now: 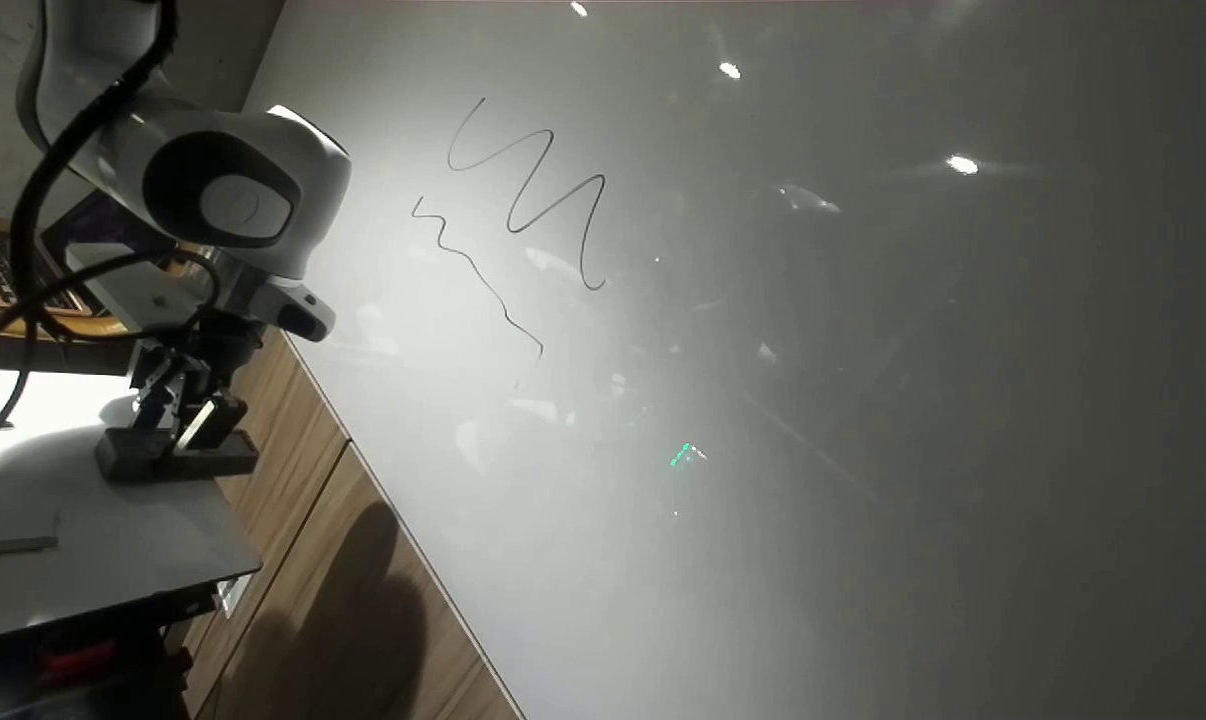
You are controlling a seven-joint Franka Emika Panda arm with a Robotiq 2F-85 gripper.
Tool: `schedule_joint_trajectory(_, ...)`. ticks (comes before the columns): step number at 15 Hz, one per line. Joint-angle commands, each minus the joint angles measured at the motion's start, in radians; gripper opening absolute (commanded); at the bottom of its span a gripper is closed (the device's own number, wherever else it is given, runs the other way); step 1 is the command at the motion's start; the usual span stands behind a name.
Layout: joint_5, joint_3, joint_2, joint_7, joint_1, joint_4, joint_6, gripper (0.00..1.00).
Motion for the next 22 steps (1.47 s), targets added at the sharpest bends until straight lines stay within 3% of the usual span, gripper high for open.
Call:
schedule_joint_trajectory(1,-0.021,0.002,-0.008,0.029,0.016,0.001,0.004,0.32)
schedule_joint_trajectory(5,-0.030,0.010,-0.050,0.036,0.036,0.004,-0.031,0.32)
schedule_joint_trajectory(10,-0.097,0.070,-0.239,0.087,0.060,0.048,-0.146,0.32)
schedule_joint_trajectory(15,-0.134,0.207,-0.353,0.134,0.064,0.233,-0.236,0.32)
schedule_joint_trajectory(19,-0.226,0.312,-0.326,0.209,0.042,0.410,-0.245,0.32)
schedule_joint_trajectory(22,-0.280,0.343,-0.311,0.248,0.041,0.496,-0.238,0.32)
